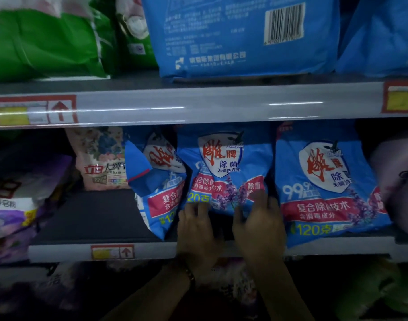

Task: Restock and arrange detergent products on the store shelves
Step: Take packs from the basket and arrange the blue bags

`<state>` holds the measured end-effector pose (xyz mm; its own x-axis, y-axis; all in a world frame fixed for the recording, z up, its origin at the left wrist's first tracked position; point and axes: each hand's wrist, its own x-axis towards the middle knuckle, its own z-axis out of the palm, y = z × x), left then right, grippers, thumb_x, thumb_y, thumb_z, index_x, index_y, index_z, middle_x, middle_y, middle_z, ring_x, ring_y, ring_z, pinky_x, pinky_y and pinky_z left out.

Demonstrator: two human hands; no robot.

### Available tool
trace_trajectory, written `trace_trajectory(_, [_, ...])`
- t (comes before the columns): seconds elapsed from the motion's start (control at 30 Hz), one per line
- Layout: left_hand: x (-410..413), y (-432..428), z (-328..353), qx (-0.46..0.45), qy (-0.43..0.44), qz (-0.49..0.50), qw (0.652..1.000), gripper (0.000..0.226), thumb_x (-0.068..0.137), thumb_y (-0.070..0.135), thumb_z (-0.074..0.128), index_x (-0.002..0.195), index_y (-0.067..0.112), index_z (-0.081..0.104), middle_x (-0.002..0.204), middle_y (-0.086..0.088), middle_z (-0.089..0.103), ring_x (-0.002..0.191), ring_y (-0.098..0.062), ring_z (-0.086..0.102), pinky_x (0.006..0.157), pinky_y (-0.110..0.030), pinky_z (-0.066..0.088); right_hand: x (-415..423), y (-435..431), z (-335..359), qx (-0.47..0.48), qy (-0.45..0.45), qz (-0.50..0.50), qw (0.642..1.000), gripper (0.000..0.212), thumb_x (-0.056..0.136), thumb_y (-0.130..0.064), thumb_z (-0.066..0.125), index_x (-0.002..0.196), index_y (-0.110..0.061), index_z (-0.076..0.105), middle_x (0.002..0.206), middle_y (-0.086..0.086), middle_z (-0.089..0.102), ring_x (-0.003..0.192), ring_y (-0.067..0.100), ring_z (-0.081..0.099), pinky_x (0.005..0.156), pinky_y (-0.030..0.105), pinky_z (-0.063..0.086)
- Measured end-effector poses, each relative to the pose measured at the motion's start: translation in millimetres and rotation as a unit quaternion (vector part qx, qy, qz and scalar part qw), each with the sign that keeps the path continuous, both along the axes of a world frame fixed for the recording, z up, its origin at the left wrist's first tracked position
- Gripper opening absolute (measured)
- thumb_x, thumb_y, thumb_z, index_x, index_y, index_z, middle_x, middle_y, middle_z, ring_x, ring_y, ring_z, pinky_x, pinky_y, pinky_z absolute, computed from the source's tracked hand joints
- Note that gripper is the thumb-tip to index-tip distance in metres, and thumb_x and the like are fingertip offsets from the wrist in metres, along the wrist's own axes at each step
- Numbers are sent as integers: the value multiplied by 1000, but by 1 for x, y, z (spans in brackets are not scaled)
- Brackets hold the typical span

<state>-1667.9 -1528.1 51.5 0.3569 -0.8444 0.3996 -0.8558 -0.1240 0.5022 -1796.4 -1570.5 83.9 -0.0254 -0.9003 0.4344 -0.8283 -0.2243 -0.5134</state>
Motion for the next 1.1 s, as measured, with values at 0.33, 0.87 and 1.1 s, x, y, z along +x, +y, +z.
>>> trace_trajectory(0.33, [9, -19, 3, 138, -98, -60, 984, 83, 90, 62, 40, 160, 18, 33, 155, -13, 37, 131, -37, 47, 116, -46, 39, -7, -10, -13, 145, 35, 152, 977, 90, 89, -32, 65, 164, -38, 15, 165, 4, 14, 143, 32, 45, 104, 42, 52])
trace_trajectory(0.87, [31, -62, 56, 96, 303, 22, 948, 55, 93, 45, 72, 129, 17, 39, 103, -6, 70, 69, -22, 72, 50, -30, 57, 0, -31, -6, 202, -34, 118, 972, 84, 92, -48, 68, 160, -26, 25, 150, 17, 32, 139, 41, 37, 112, 50, 43])
trace_trajectory(1.1, [41, -71, 51, 230, 477, 0, 848, 41, 89, 56, 75, 112, 23, 67, 80, -4, 76, 49, -11, 64, 55, -25, 52, -14, -34, 5, 267, -303, 174, 898, 48, 92, -32, 74, 137, -26, 61, 127, -4, 72, 116, 17, 68, 105, 40, 53])
